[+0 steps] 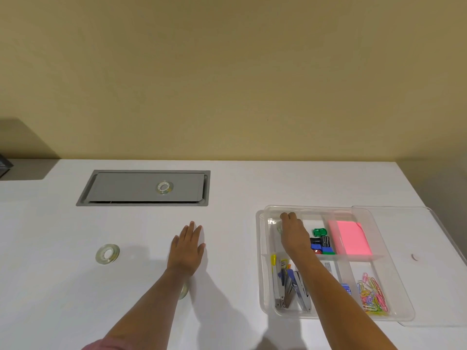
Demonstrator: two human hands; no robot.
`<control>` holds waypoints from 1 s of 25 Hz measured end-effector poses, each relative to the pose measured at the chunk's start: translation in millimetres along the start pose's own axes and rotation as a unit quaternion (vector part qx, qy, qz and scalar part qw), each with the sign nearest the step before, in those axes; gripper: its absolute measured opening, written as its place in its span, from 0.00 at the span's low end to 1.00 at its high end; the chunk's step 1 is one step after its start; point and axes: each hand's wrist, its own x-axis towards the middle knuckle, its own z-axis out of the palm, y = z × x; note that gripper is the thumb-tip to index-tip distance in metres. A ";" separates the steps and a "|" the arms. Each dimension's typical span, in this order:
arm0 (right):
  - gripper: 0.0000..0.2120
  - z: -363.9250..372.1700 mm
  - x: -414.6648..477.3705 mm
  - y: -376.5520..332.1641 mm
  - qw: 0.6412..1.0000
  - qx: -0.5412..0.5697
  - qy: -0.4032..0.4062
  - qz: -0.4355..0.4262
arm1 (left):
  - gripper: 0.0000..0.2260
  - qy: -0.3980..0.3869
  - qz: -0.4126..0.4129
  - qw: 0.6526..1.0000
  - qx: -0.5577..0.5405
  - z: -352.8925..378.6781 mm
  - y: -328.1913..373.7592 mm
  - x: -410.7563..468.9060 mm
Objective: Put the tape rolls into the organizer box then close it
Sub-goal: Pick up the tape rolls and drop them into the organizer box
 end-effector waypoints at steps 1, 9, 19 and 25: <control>0.22 0.5 0.3 0.7 1.000 0.005 0.001 -0.002 | 0.24 0.002 0.000 1.000 0.001 0.2 -0.2 0.1; 0.18 0.0 -8.5 -2.3 0.998 0.042 0.049 0.002 | 0.24 0.003 0.006 1.000 0.002 -2.8 0.4 -2.8; 0.11 -2.2 -10.5 -1.1 0.996 0.057 0.053 0.043 | 0.24 0.003 0.017 1.000 -0.001 -2.7 -5.2 -0.9; 0.11 -47.0 -14.8 -57.5 0.960 0.204 0.193 -0.017 | 0.23 0.035 0.007 0.999 -0.009 -4.2 -19.5 5.7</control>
